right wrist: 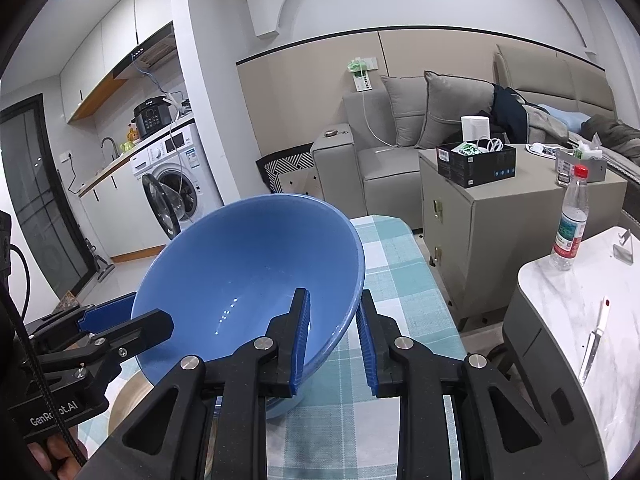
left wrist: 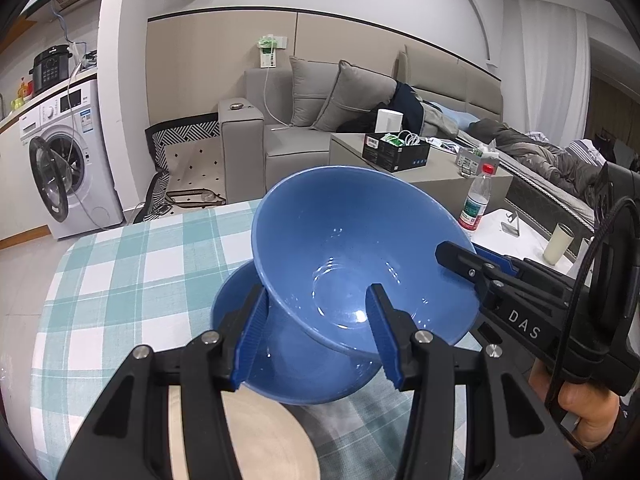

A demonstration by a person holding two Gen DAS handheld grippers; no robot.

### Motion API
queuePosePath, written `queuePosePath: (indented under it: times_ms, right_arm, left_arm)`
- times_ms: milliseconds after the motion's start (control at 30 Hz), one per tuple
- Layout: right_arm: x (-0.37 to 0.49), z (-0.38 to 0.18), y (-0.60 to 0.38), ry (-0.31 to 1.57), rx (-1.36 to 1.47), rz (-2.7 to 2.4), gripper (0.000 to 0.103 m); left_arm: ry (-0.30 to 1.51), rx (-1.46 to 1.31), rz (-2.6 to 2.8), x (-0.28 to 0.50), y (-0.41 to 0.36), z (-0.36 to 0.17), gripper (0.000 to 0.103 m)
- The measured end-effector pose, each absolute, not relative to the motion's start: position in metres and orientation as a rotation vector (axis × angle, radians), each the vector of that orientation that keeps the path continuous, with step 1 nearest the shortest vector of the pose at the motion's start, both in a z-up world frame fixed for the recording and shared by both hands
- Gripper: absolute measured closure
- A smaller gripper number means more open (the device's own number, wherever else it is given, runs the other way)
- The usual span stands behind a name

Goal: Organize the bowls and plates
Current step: 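Lower the held blue bowl over the nested blue bowls with both grippers, then close both grippers on the rims of the three nested blue bowls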

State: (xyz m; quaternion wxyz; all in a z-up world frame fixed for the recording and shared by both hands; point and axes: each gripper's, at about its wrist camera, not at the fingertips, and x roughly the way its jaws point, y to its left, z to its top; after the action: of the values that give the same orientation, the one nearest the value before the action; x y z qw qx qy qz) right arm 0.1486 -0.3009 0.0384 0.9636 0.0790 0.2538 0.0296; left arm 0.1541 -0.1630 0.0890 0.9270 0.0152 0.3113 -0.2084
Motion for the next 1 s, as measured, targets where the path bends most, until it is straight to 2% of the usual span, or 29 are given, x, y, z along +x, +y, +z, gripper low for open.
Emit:
queuePosePath:
  times_ms: [1000]
  right_arm:
    - [0.175, 0.011, -0.27, 0.583, 0.119, 0.118, 0.078]
  left_arm:
    - [0.698, 0.007, -0.367, 0.17, -0.135, 0.061, 0.053]
